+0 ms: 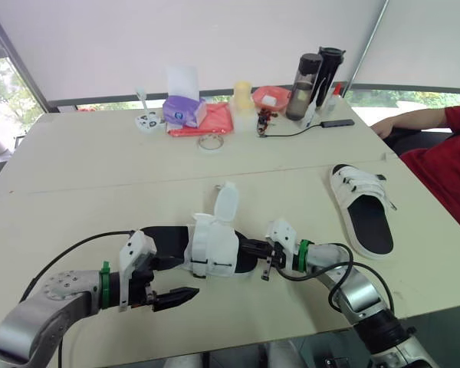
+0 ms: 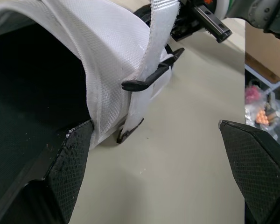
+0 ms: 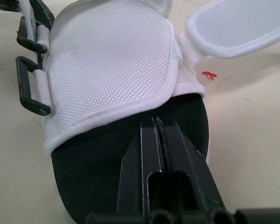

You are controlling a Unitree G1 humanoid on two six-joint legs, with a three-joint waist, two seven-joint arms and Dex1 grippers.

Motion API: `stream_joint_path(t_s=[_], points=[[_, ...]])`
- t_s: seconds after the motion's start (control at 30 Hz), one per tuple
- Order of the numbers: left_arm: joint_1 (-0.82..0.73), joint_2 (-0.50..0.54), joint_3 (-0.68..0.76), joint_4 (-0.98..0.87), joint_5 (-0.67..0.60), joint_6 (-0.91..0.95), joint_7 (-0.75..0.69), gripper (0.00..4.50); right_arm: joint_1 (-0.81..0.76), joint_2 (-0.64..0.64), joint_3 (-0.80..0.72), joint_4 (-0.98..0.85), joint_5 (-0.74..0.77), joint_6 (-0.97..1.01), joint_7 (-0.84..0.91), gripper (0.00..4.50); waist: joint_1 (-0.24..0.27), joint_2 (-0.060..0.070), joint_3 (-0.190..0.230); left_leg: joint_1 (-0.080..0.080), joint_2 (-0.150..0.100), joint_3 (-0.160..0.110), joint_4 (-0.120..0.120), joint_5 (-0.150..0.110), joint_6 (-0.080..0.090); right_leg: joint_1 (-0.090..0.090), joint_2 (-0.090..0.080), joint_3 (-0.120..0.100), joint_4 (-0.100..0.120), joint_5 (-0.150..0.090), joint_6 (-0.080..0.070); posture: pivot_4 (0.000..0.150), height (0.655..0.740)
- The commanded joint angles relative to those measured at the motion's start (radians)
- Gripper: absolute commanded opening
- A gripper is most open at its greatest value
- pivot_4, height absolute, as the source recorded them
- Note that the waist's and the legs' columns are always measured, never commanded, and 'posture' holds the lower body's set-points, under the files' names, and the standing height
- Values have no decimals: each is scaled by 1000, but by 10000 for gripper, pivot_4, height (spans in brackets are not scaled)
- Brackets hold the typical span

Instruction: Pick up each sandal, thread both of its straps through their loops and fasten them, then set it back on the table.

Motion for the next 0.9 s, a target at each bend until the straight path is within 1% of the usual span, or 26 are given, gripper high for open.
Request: stream_joint_path(t_s=[0.03,0.17,0.3,0.4,0.63,0.77,0.9], points=[[-15,3,-34,5,-22,-2,-36,44445,37,-26,18,113,-75,61,-32,0,0,0,-1,0,0,0,0,0,0,0,0,0,0,0,0,1500,7400],[-26,25,-23,2,-69,38,-68,44445,40,-26,14,110,-75,63,-36,0,0,0,-1,0,0,0,0,0,0,0,0,0,0,0,0,1500,7400],[9,77,15,-4,-100,58,-107,44445,45,-27,12,108,-75,62,-38,0,0,0,-1,0,0,0,0,0,0,0,0,0,0,0,-1,1500,7400],[33,110,50,-14,-155,87,-133,44445,46,-24,14,111,-76,59,-42,0,0,1,-1,1,0,0,0,0,0,0,0,0,1,1,-1,1500,7400],[38,126,84,-2,-200,105,-137,44445,37,-16,19,119,-75,56,-42,0,0,1,0,0,0,0,0,0,0,0,0,0,0,0,0,1500,7400],[17,108,45,-8,-189,94,-120,44445,32,-18,24,119,-71,46,-27,0,-1,1,0,0,0,0,0,0,0,0,0,0,0,0,0,1500,7400],[-28,62,-17,27,-117,47,-83,44445,41,-38,30,70,-63,36,5,0,1,1,-1,0,0,0,0,0,0,0,0,0,1,1,-1,1500,7400]])
